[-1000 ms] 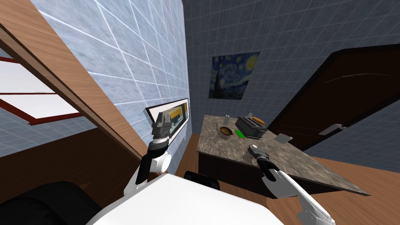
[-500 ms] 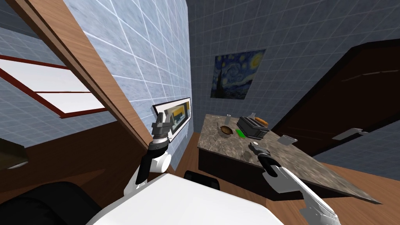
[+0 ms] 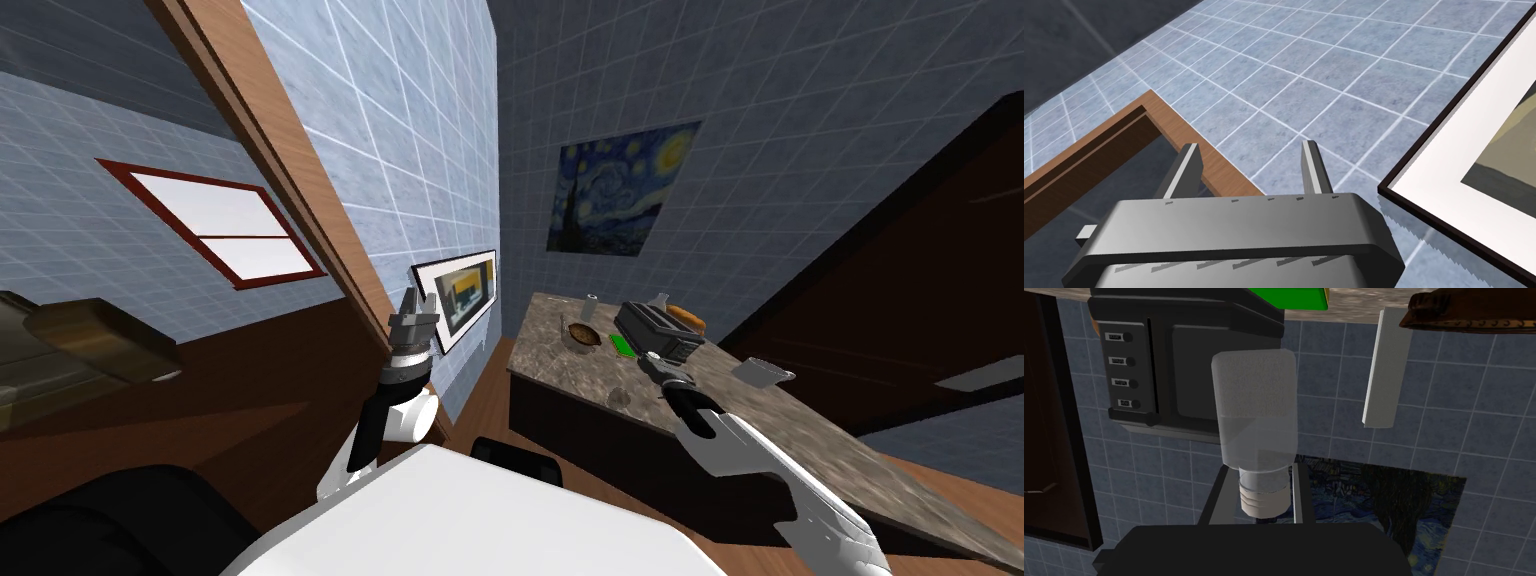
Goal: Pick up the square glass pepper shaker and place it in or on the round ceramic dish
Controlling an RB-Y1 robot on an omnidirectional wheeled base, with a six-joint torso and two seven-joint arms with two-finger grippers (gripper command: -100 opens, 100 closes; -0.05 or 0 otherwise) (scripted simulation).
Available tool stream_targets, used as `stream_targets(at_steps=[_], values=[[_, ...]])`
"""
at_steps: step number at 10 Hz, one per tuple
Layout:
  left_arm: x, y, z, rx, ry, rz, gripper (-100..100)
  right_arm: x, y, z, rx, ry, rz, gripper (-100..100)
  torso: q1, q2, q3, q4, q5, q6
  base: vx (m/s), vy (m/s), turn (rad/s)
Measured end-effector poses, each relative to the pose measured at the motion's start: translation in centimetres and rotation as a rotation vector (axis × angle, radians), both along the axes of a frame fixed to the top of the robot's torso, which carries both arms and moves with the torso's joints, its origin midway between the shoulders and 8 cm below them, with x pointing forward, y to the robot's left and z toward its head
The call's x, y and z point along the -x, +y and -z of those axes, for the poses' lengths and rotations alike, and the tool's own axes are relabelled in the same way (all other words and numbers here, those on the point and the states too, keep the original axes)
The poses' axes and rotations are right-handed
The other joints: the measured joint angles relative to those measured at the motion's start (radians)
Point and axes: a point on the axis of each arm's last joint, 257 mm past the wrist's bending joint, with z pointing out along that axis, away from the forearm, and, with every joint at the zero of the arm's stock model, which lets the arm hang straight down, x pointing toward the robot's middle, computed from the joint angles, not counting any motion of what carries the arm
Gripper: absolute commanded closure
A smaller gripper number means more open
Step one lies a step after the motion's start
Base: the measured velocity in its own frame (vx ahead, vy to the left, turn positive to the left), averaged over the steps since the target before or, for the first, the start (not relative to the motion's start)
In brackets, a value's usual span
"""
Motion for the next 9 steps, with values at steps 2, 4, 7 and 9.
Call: stream_targets(at_steps=[2, 4, 7, 9], values=[[0.0, 0.0, 0.0, 0.000, 0.000, 0.000, 0, 0.0, -0.2, -1.4, -0.023, -0.013, 0.003, 100, -0.002, 0.001, 0.001, 0.000, -0.001, 0.000, -0.051, -0.077, 0.198], [0.0, 0.0, 0.0, 0.000, 0.000, 0.000, 0, 0.0, -0.7, -1.9, -0.033, -0.009, 0.006, 100, 0.000, -0.002, -0.001, 0.000, -0.001, -0.002, -0.023, -0.036, 0.221], [0.0, 0.0, 0.0, 0.000, 0.000, 0.000, 0, 0.3, -1.6, -2.2, -0.032, 0.016, 0.007, 100, 0.001, -0.002, -0.001, 0.000, -0.001, -0.002, -0.025, -0.025, 0.251], [0.0, 0.0, 0.0, 0.000, 0.000, 0.000, 0, 0.8, -2.9, -1.8, -0.021, 0.046, 0.012, 100, 0.001, -0.003, -0.001, 0.000, -0.001, -0.003, -0.023, -0.023, 0.293]])
